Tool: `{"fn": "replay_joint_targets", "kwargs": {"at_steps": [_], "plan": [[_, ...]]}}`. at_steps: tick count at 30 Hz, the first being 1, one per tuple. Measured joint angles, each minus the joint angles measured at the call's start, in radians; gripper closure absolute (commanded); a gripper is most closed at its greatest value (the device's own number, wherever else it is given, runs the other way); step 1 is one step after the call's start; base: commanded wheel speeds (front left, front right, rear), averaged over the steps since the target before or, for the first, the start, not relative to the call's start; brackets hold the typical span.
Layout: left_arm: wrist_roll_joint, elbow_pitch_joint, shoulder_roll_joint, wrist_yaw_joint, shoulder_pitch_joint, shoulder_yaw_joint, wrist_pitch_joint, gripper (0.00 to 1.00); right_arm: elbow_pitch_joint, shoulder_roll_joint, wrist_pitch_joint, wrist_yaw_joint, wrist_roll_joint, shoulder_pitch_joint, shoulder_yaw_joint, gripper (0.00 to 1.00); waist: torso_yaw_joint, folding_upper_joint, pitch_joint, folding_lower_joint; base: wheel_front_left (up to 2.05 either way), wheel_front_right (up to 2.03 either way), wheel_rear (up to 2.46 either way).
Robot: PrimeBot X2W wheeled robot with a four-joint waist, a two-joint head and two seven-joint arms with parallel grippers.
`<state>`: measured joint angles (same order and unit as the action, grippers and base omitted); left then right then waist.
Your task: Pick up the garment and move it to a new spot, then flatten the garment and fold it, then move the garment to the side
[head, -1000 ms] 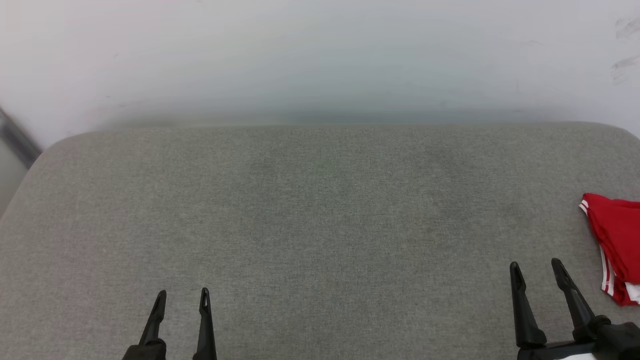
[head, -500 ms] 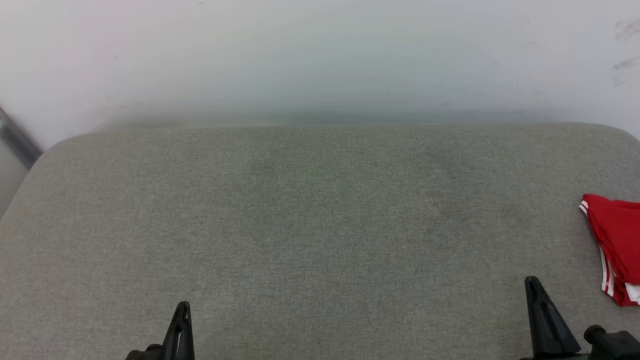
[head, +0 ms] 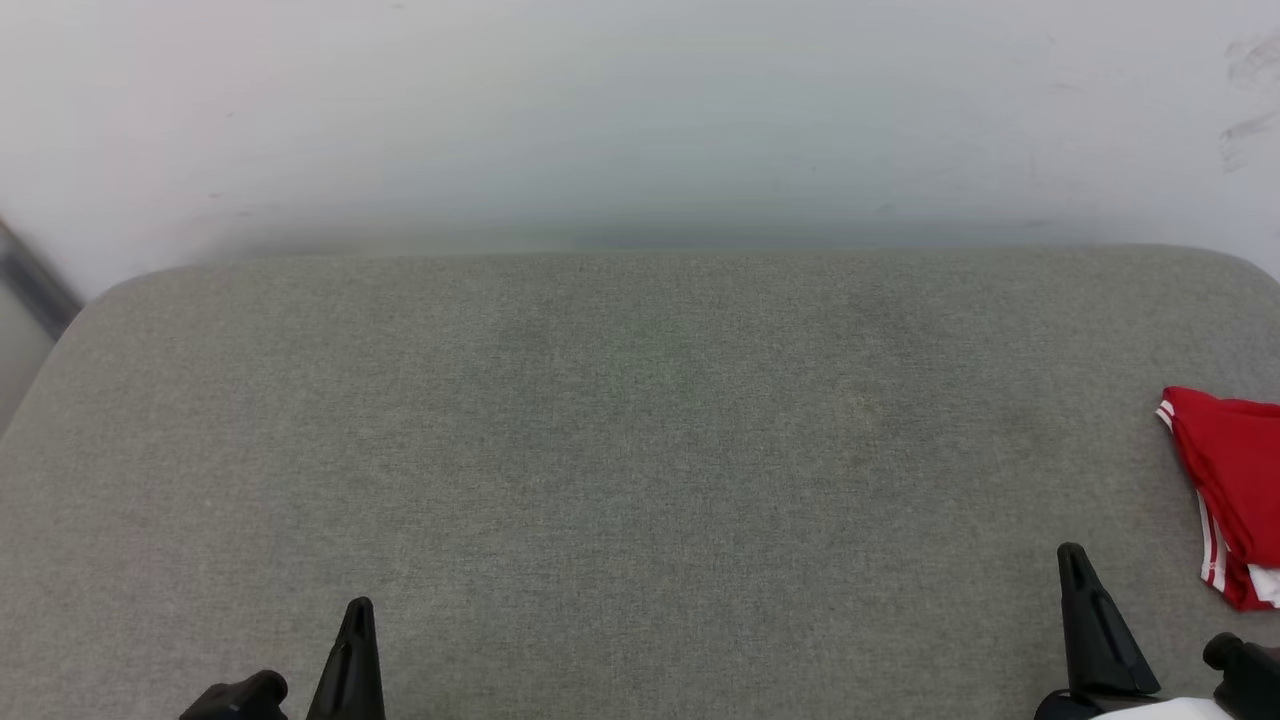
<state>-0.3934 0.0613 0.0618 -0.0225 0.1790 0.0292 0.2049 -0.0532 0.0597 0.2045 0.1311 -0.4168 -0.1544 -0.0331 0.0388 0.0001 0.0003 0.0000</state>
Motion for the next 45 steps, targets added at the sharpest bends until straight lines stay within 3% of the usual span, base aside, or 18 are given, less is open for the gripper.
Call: {"fn": "replay_joint_targets", "kwargs": {"at_steps": [21, 45], "plan": [[-0.376, 0.057, 0.018, 0.045, -0.084, -0.010, -0.070, 1.00, -0.053, 0.013, -0.073, 0.000, -0.366, 0.074, 0.002, 1.00, -0.008, 0.0000, 0.001, 0.0000, 0.00, 0.00, 0.00], [-0.690, 0.098, 0.022, 0.083, -0.148, -0.034, -0.138, 1.00, -0.101, 0.019, -0.144, 0.000, -0.672, 0.134, -0.007, 1.00, -0.016, 0.0000, 0.001, 0.0000, 0.00, 0.00, 0.00]]}}
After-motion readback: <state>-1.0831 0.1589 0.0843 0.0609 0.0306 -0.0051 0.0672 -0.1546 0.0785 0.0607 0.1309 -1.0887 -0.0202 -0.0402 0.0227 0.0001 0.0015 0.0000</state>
